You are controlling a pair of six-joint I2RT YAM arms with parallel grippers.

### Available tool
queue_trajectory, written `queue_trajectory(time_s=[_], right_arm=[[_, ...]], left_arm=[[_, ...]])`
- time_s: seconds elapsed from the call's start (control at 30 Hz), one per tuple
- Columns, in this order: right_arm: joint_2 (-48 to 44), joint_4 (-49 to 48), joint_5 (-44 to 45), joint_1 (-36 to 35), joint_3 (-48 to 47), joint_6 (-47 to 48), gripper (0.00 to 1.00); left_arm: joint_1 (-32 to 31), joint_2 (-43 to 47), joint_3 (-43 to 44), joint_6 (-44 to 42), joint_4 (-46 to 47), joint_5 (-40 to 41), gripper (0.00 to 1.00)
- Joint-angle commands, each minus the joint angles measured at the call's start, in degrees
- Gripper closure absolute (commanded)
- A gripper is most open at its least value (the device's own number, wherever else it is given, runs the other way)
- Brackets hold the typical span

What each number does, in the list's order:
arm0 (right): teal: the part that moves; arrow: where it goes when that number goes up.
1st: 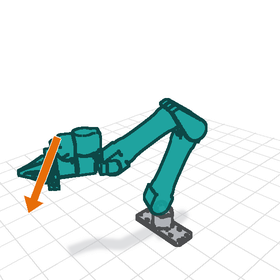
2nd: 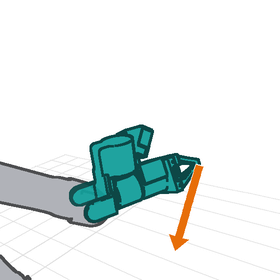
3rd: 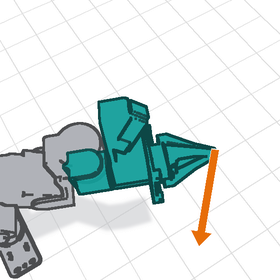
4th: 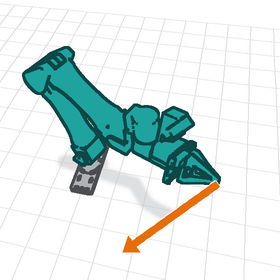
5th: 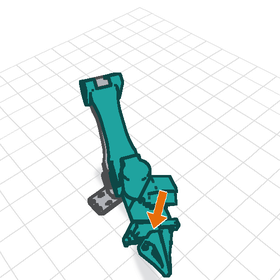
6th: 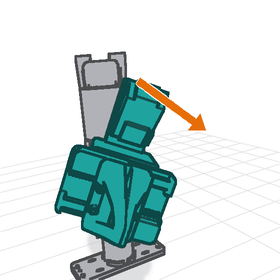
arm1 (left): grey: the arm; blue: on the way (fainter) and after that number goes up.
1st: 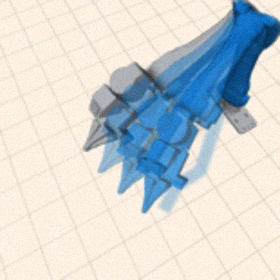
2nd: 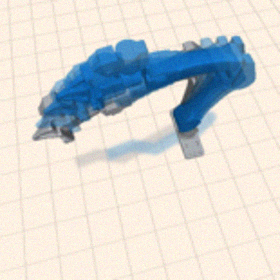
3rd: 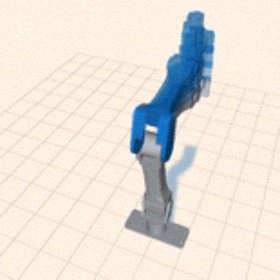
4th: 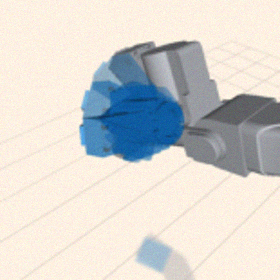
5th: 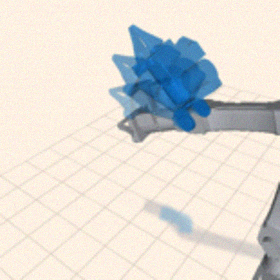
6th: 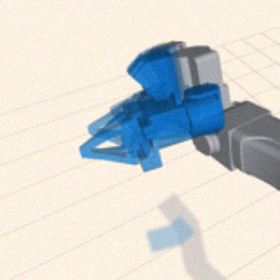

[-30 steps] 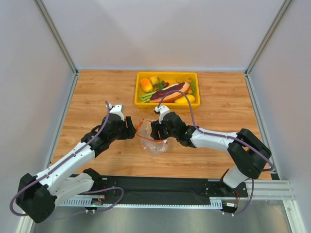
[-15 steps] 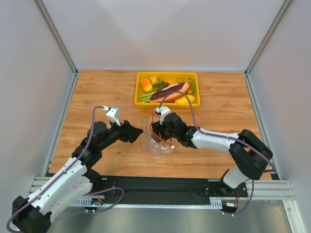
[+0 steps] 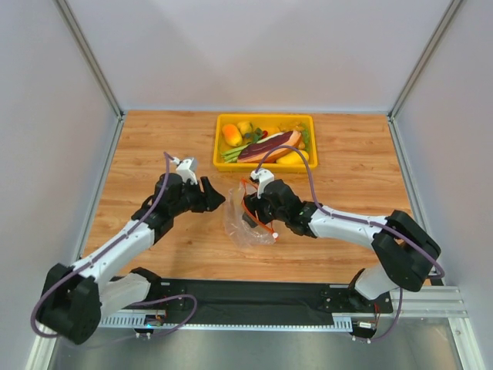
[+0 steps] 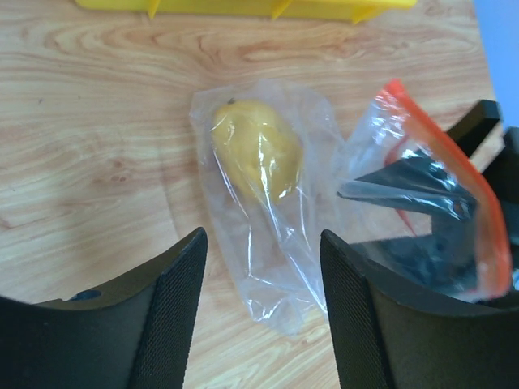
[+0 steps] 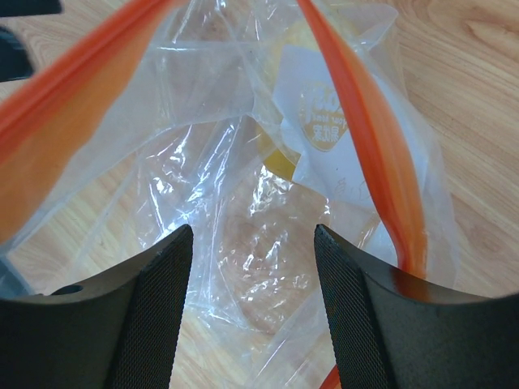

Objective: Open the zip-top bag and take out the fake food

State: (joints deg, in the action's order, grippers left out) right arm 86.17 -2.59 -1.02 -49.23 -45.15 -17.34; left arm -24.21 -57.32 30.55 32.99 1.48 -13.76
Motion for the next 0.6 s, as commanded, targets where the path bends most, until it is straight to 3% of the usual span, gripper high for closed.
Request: queue_trajectory(time_s=[0.0, 0.2, 0.57], right_arm=[[-1.9, -1.9, -0.5, 0.3, 0.7, -1.5, 0.37], [-2.9, -2.9, -1.5, 0.3, 1.2, -3.0, 0.37], [-2.0, -3.7, -3.2, 0.1, 0.1, -3.7, 0.38]], left_arm=[[0.4, -7.5, 5.3, 0.3, 2.8, -2.5, 0.37], [0.3, -16.5, 8.7, 2.4, 2.0, -1.4, 0.4], [0.1, -24.8, 7.0, 5.0, 6.3, -5.0, 0.36]])
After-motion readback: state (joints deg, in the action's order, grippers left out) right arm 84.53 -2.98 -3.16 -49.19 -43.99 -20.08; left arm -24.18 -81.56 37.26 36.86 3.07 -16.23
